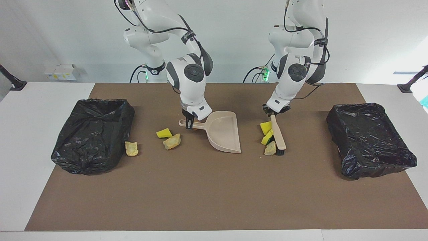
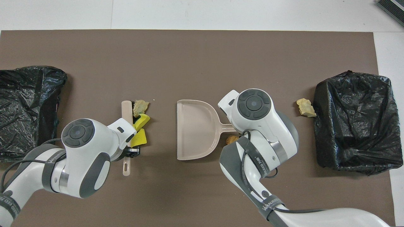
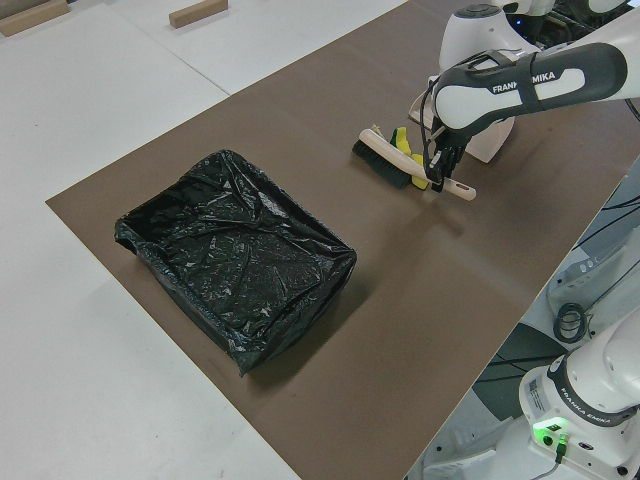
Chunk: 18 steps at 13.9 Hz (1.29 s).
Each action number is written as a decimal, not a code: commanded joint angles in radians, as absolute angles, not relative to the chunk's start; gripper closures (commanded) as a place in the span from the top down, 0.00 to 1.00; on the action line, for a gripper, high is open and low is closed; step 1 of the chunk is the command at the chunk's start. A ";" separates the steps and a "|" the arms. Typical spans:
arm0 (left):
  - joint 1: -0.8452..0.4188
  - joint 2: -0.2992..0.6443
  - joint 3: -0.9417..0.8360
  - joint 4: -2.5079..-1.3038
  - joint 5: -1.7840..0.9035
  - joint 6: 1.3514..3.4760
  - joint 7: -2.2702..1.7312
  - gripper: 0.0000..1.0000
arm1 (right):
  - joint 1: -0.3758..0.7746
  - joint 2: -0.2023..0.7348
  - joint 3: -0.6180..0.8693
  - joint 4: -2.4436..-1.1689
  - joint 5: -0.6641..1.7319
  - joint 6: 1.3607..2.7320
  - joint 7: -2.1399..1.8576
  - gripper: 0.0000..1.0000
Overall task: Sweep and dump trash in bin
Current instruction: 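Sweep the yellow sponges and paper into the dustpan with the left gripper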
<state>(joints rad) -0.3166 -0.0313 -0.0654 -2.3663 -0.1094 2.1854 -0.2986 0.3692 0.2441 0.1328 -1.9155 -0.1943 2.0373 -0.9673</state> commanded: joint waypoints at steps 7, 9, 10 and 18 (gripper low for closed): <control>-0.517 0.014 -0.058 -2.298 -0.207 2.195 -0.299 0.00 | 0.364 0.233 0.135 -1.927 -0.230 2.025 -0.957 0.00; -0.575 0.012 -0.058 -2.293 -0.247 2.197 -0.296 0.00 | 0.364 0.233 0.135 -1.927 -0.230 2.025 -0.957 0.00; -0.609 0.009 -0.058 -2.292 -0.247 2.197 -0.296 0.00 | 0.364 0.233 0.135 -1.927 -0.230 2.023 -0.957 0.00; -0.730 -0.005 -0.054 -2.247 -0.313 2.152 -0.350 0.00 | 0.364 0.233 0.135 -1.927 -0.230 2.023 -0.957 0.00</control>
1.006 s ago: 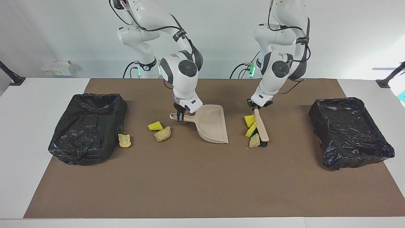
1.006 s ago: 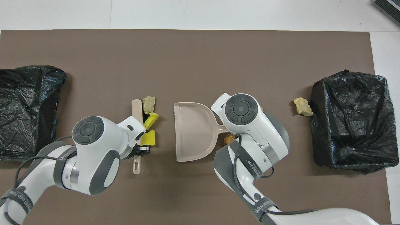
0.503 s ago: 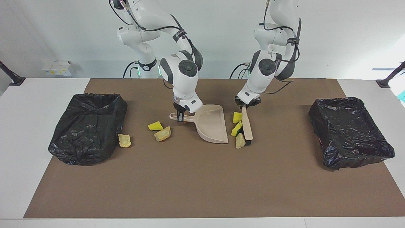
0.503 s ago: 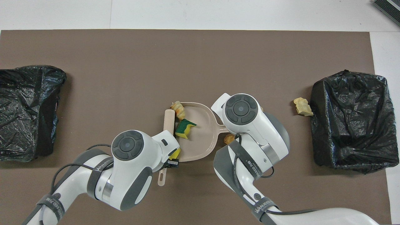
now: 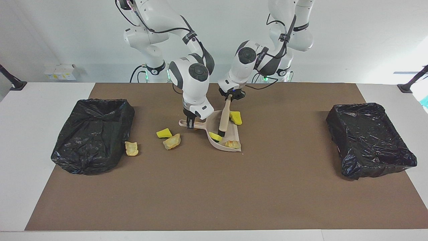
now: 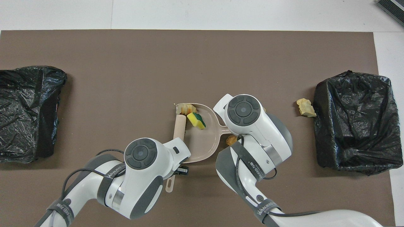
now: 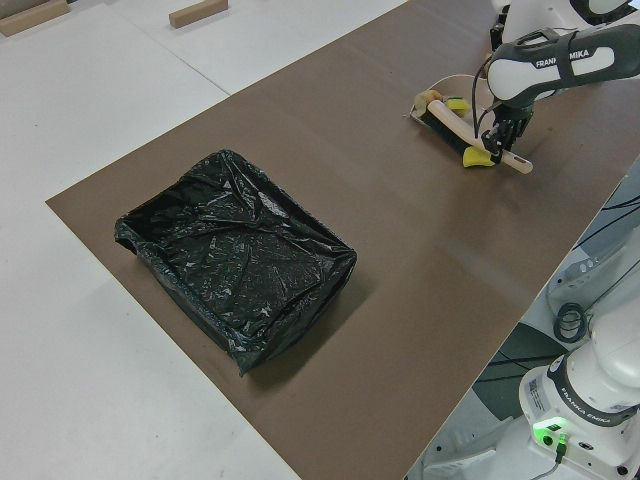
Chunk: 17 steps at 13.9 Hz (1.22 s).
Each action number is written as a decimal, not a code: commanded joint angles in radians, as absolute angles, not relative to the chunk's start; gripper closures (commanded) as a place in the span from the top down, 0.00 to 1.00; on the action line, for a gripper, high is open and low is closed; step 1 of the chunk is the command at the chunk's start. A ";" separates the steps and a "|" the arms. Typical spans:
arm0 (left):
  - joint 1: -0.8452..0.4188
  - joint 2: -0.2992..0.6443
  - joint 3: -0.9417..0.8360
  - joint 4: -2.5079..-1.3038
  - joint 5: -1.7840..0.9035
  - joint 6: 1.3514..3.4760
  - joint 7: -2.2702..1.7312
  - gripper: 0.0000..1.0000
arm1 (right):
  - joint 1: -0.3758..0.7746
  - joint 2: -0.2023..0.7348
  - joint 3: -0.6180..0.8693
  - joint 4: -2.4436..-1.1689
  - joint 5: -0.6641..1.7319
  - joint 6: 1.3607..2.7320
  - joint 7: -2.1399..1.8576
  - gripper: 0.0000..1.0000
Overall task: Sweep and dump trash in bin
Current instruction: 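Sweep the yellow sponges and paper into the dustpan with the left gripper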
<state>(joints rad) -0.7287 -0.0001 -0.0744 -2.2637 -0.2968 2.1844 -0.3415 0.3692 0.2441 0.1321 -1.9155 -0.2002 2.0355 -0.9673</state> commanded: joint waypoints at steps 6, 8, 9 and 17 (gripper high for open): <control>-0.689 -0.046 -0.046 -2.208 -0.313 2.082 -0.383 0.00 | 0.365 0.232 0.135 -1.927 -0.230 2.023 -0.957 0.00; -0.687 -0.054 -0.043 -2.163 -0.313 2.034 -0.422 0.00 | 0.365 0.232 0.135 -1.927 -0.230 2.023 -0.956 0.00; -0.675 -0.063 -0.038 -2.157 -0.313 2.017 -0.431 0.00 | 0.364 0.232 0.135 -1.927 -0.230 2.023 -0.956 0.00; -0.644 -0.167 -0.038 -2.219 -0.296 1.844 -0.676 0.00 | 0.364 0.233 0.135 -1.927 -0.230 2.023 -0.956 0.00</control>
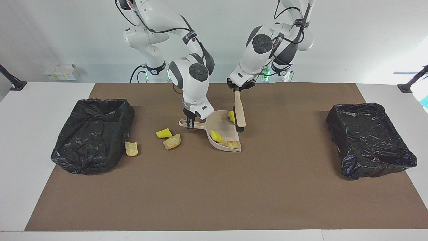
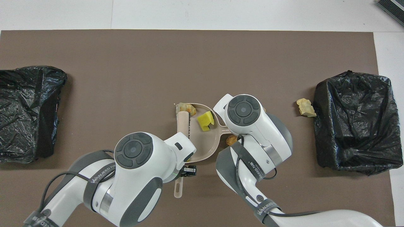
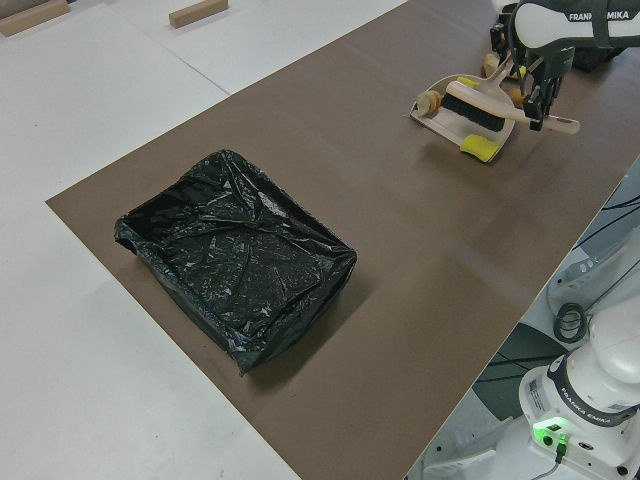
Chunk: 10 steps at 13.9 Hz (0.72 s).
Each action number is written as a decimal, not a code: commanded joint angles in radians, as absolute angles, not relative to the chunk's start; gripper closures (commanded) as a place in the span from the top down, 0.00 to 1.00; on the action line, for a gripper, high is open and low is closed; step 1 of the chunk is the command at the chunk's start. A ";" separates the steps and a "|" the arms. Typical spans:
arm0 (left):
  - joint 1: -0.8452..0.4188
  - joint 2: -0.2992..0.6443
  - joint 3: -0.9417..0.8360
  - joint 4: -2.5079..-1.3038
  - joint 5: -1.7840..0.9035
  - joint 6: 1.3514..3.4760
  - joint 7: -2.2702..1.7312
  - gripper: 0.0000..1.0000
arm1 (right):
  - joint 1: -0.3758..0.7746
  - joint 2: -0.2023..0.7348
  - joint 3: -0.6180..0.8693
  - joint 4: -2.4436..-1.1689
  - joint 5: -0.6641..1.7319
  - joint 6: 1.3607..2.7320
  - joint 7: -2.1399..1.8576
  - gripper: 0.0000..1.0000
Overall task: Sweep and dump trash in bin
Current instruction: 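Sweep more trash into the dustpan with the brush in the left gripper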
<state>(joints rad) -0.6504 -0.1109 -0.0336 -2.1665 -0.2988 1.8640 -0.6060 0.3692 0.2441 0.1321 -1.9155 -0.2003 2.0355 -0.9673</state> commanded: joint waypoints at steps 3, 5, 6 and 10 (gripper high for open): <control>-0.644 -0.209 -0.040 -2.334 -0.298 1.871 -0.690 0.00 | 0.364 0.233 0.135 -1.928 -0.230 2.023 -0.956 0.00; -0.644 -0.203 -0.040 -2.379 -0.299 1.939 -0.686 0.00 | 0.364 0.232 0.135 -1.928 -0.230 2.023 -0.956 0.00; -0.644 -0.193 -0.041 -2.394 -0.301 1.963 -0.678 0.00 | 0.364 0.232 0.135 -1.928 -0.230 2.023 -0.956 0.00; -0.678 -0.154 -0.044 -2.392 -0.400 2.065 -0.689 0.00 | 0.364 0.232 0.135 -1.928 -0.230 2.023 -0.956 0.00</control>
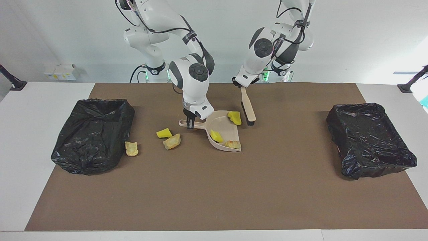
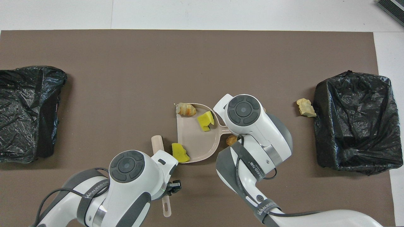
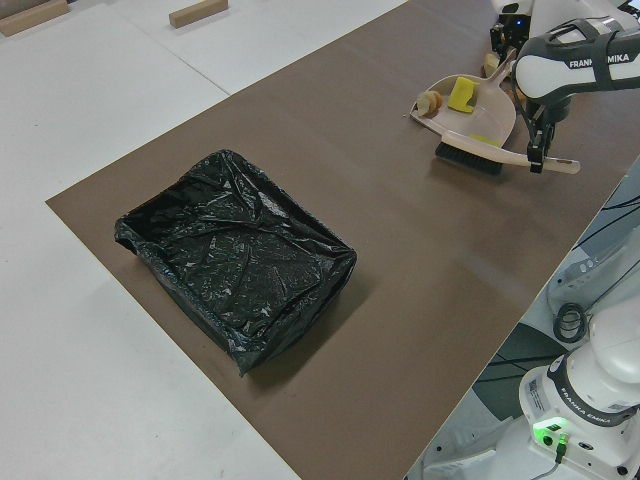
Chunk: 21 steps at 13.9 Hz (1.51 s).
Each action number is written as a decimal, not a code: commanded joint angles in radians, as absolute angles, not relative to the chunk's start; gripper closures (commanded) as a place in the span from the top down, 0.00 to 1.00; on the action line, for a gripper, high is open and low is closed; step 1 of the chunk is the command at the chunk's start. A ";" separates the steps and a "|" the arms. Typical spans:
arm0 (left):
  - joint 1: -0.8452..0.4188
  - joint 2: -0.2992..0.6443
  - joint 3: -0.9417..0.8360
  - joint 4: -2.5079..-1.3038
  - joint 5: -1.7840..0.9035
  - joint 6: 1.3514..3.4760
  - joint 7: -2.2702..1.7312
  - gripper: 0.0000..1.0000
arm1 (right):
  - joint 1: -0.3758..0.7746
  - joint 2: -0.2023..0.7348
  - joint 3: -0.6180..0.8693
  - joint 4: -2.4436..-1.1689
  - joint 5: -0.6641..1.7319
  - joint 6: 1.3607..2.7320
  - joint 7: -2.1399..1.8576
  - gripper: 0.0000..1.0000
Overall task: Sweep and dump trash in bin
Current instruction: 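Sweep more trash into the dustpan with the brush in the left gripper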
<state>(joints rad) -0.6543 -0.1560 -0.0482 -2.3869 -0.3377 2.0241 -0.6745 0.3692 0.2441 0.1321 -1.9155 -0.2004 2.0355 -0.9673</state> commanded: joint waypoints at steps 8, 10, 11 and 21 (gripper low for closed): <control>-0.755 -0.129 -0.044 -2.339 -0.439 2.106 -0.683 0.00 | 0.364 0.233 0.135 -1.928 -0.230 2.023 -0.956 0.00; -0.744 -0.138 -0.041 -2.321 -0.402 2.054 -0.651 0.00 | 0.364 0.232 0.135 -1.928 -0.230 2.023 -0.956 0.00; -0.742 -0.143 -0.041 -2.307 -0.372 2.027 -0.641 0.00 | 0.364 0.232 0.135 -1.928 -0.230 2.023 -0.956 0.00; -0.758 -0.279 -0.104 -2.370 -0.268 1.937 -0.761 0.00 | 0.364 0.232 0.135 -1.928 -0.230 2.023 -0.956 0.00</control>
<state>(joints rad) -0.7443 -0.2122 -0.0828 -2.3175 -0.2899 1.9442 -0.7079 0.3692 0.2441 0.1321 -1.9156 -0.2004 2.0355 -0.9673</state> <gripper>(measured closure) 0.740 0.674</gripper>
